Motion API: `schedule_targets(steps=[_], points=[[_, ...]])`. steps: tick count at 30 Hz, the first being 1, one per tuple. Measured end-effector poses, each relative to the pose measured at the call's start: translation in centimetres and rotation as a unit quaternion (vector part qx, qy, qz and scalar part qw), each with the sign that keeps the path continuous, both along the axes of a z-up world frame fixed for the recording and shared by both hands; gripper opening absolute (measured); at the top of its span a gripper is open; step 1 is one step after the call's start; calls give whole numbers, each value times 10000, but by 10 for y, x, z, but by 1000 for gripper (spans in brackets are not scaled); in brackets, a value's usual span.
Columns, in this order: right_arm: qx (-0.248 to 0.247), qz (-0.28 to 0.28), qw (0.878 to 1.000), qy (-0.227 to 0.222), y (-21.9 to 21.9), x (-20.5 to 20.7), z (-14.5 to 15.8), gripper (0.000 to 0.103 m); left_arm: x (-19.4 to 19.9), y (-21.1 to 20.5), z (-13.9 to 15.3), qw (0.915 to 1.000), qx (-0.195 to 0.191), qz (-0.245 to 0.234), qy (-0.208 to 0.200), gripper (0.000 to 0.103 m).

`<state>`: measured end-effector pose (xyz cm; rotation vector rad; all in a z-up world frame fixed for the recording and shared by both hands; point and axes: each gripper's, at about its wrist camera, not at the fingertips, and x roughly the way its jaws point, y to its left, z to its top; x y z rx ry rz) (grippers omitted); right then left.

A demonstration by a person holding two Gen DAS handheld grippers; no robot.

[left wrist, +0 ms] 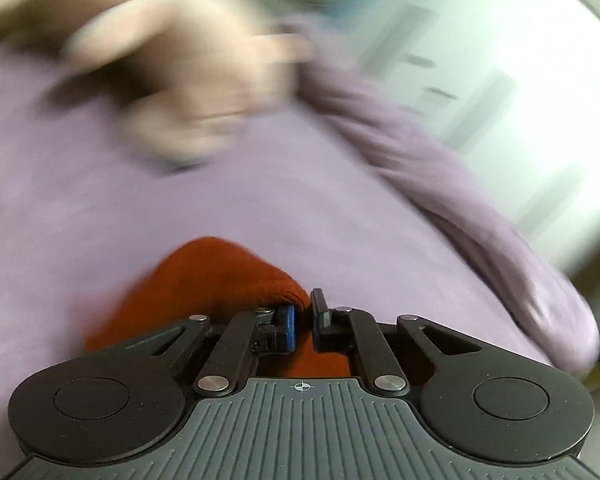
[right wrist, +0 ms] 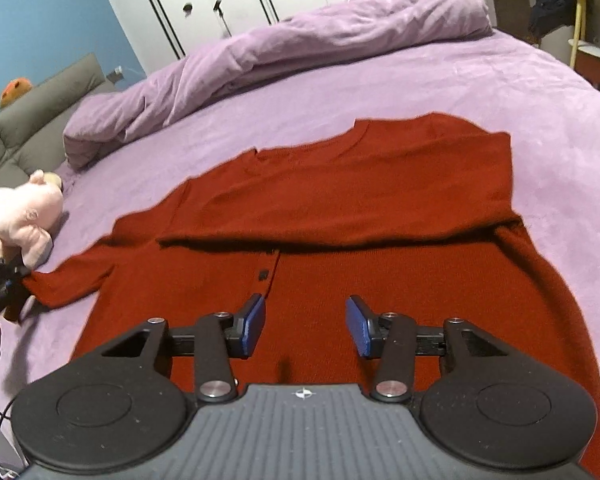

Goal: Fold small clothes

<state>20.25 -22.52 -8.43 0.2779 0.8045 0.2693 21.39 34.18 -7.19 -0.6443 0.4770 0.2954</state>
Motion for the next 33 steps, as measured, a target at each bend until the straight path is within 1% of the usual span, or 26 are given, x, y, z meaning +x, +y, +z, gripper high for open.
schedule_targets(steps=[1, 2, 3, 4, 5, 6, 7, 8, 9, 10, 11, 13, 14, 16, 18, 21, 23, 24, 26, 29, 31, 33], points=[[66, -34, 10000, -44, -2, 0, 2, 44, 9, -29, 18, 9981, 284, -525, -152, 8], [126, -53, 9999, -83, -4, 0, 5, 44, 17, -58, 32, 9930, 524, -1010, -307, 9], [193, -79, 9997, -131, -5, -1, 7, 44, 22, -91, 45, 9844, 729, -1532, -476, 9], [259, -101, 9995, -178, -7, -1, 9, 44, 27, -123, 55, 9727, 878, -2052, -631, 11], [331, -107, 9992, -221, -8, -1, 11, 44, 31, -154, 61, 9594, 973, -2542, -735, 16], [384, -112, 9989, -251, -10, -2, 13, 44, 34, -181, 63, 9463, 1013, -2969, -786, 32], [429, -116, 9986, -276, -10, -1, 14, 44, 36, -202, 61, 9368, 1036, -3251, -770, 56], [457, -111, 9985, -273, -11, -1, 15, 44, 37, -220, 56, 9309, 1057, -3423, -709, 64], [475, -110, 9985, -266, -12, 1, 15, 44, 39, -235, 47, 9283, 1078, -3510, -595, 66], [487, -100, 9984, -262, -13, 3, 14, 44, 40, -242, 40, 9274, 1060, -3558, -459, 65], [497, -58, 9984, -255, -13, 6, 14, 44, 41, -244, 29, 9288, 997, -3561, -246, 66], [482, 14, 9985, -258, -13, 15, 14, 44, 44, -238, 9, 9354, 853, -3422, 271, 66], [509, 48, 9985, -211, -13, 22, 12, 44, 42, -232, 0, 9388, 819, -3313, 467, 66], [648, 172, 9977, -74, -10, 41, 7, 44, 34, -221, -13, 9456, 902, -3031, 758, 67], [712, 281, 9971, -23, 0, 61, 2, 44, 27, -210, -22, 9499, 1115, -2747, 988, 68], [831, 269, 9962, 65, 17, 94, -3, 44, 16, -195, -27, 9542, 1337, -2435, 1106, 73], [1097, 81, 9938, 177, 24, 116, -7, 45, 16, -189, -25, 9553, 1337, -2374, 1147, 73], [1134, -52, 9933, 225, 25, 125, -9, 45, 14, -185, -26, 9559, 1299, -2354, 1181, 73], [1048, -455, 9928, 356, 24, 138, -12, 45, 6, -179, -26, 9582, 1217, -2308, 1169, 73], [854, -756, 9931, 257, 14, 139, -14, 45, 6, -176, -30, 9598, 1169, -2289, 1126, 73], [737, -754, 9938, 364, 10, 138, -21, 45, 5, -179, -33, 9593, 1191, -2302, 1117, 73], [758, -691, 9928, 615, 10, 143, -33, 45, 6, -184, -35, 9594, 1213, -2271, 1152, 73]])
